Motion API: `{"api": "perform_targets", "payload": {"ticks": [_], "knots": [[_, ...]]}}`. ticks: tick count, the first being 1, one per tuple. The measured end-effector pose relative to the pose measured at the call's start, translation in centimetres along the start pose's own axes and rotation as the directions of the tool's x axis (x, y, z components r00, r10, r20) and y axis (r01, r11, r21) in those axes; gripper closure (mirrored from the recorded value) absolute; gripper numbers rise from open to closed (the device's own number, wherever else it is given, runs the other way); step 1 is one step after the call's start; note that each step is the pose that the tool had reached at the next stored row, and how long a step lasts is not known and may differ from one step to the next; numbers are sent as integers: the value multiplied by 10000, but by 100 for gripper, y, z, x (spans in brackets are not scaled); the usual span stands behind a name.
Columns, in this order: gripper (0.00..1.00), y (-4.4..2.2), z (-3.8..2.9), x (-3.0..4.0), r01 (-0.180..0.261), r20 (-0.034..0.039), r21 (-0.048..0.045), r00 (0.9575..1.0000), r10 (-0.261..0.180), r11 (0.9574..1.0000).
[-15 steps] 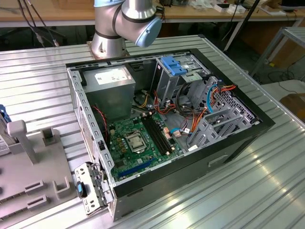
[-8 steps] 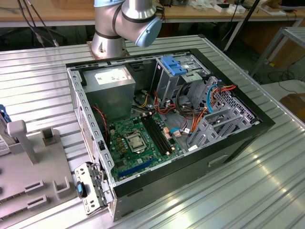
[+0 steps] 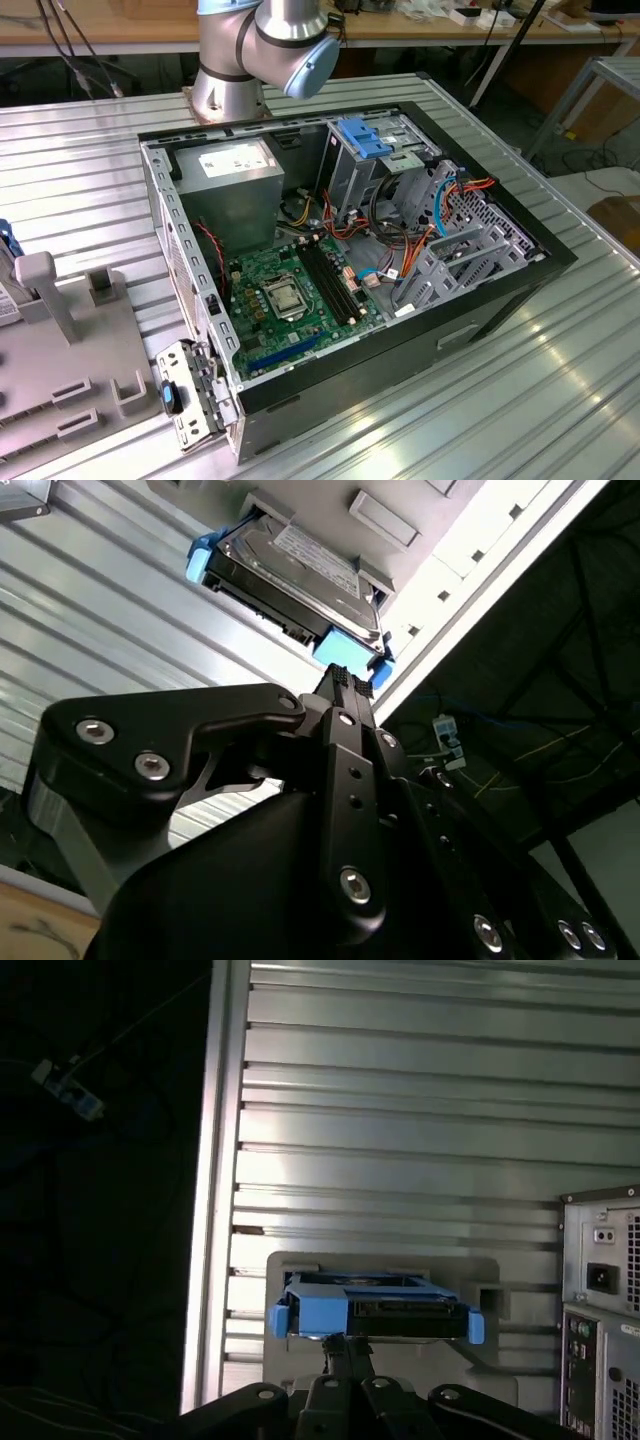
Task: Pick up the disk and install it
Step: 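Pick up the disk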
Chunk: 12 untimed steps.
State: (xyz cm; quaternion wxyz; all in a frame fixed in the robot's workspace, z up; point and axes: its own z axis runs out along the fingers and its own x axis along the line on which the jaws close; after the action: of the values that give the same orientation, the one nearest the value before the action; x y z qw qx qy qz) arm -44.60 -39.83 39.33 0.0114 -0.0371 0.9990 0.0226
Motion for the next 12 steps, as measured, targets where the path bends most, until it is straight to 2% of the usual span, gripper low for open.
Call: {"api": "perform_targets", "payload": {"ticks": [2,5,7,9,11,12], "knots": [[89,0,0,0,310,-14,-8,9995,-310,9995],[89,0,-1,0,946,-42,-25,9955,-946,9955],[89,0,0,0,1465,-63,-40,9892,-1466,9892],[89,0,-1,0,1727,-74,-49,9849,-1728,9850],[89,0,-1,0,2024,-86,-58,9793,-2024,9793],[89,0,0,0,2217,-93,-65,9751,-2217,9751]]}}
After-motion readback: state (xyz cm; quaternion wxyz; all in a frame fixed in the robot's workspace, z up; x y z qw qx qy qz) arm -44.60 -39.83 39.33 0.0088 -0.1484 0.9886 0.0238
